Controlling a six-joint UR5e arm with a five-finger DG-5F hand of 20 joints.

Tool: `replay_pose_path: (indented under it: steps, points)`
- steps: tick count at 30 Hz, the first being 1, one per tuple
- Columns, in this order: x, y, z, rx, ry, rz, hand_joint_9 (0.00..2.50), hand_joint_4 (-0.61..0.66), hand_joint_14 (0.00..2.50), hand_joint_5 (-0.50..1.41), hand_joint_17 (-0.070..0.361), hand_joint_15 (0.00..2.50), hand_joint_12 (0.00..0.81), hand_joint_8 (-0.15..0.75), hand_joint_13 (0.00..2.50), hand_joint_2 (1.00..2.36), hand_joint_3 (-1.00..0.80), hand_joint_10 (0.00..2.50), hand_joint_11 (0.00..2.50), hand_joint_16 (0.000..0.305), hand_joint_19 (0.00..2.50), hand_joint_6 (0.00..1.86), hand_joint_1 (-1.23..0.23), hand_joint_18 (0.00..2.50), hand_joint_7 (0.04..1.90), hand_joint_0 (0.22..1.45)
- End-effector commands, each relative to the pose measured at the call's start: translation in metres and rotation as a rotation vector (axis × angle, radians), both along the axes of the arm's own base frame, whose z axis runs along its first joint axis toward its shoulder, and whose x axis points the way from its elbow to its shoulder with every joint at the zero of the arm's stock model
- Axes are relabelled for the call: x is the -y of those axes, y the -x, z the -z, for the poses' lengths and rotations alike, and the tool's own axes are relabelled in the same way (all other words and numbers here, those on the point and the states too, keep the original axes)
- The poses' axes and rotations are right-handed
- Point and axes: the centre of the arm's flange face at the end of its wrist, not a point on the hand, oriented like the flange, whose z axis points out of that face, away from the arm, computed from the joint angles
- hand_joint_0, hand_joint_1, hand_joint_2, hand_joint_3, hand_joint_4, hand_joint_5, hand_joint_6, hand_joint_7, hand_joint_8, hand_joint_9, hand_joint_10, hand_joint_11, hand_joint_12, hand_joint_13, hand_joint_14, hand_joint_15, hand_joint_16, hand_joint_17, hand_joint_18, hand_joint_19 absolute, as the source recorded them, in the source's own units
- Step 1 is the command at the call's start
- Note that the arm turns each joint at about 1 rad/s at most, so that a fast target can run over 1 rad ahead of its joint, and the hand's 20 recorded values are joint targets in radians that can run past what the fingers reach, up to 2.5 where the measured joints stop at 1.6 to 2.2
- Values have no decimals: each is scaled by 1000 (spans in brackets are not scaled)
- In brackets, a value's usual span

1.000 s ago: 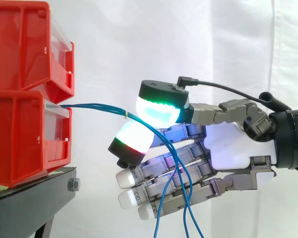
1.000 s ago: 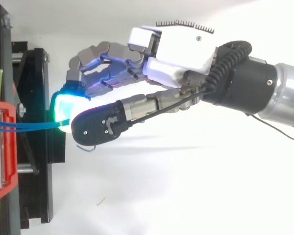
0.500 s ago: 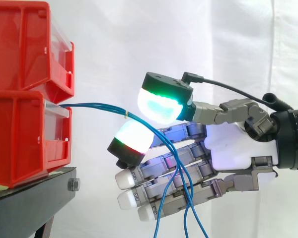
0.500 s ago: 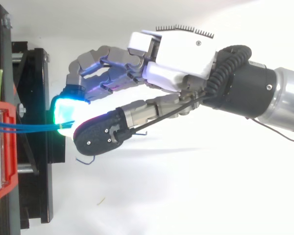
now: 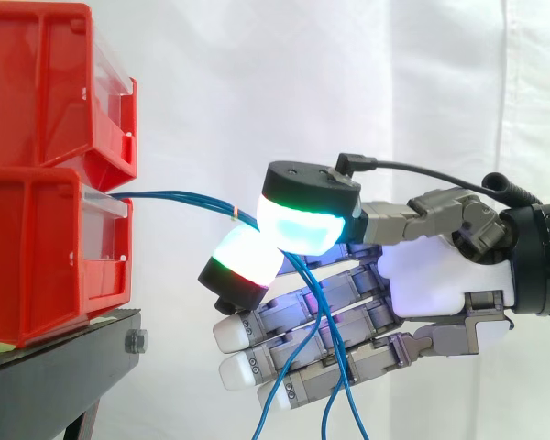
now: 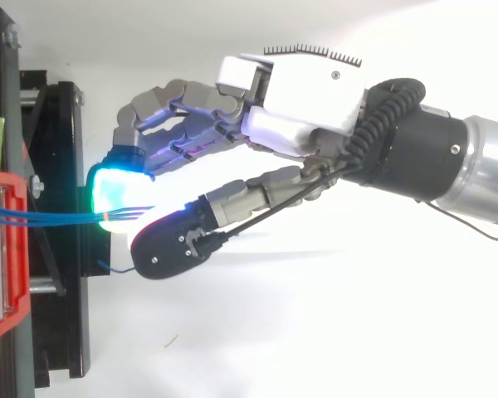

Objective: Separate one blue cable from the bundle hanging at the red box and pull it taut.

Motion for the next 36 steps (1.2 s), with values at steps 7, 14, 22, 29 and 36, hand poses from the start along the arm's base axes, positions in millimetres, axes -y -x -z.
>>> replay_pose_path:
  steps: [7,14,22,29,36]
  points:
    - [0,0,0,1,0,0,663,144,11,-193,73,276,307,246,683,1000,-500,16,552,32,177,895,-884,602,989,671]
    - [0,0,1,-2,0,0,702,150,11,-180,75,290,316,259,703,1000,-500,18,553,33,205,865,-723,609,1003,579]
    - [0,0,0,2,0,0,714,161,11,-181,79,288,326,269,710,1000,-500,16,566,35,204,854,-650,623,1023,530]
    - [0,0,1,-1,0,0,711,-5,12,-182,74,297,314,259,701,1004,-445,17,568,33,229,869,-779,602,1094,651]
    - [0,0,1,-2,-1,0,691,-81,11,-193,75,294,317,250,693,1014,-329,19,571,33,219,897,-894,604,1195,695]
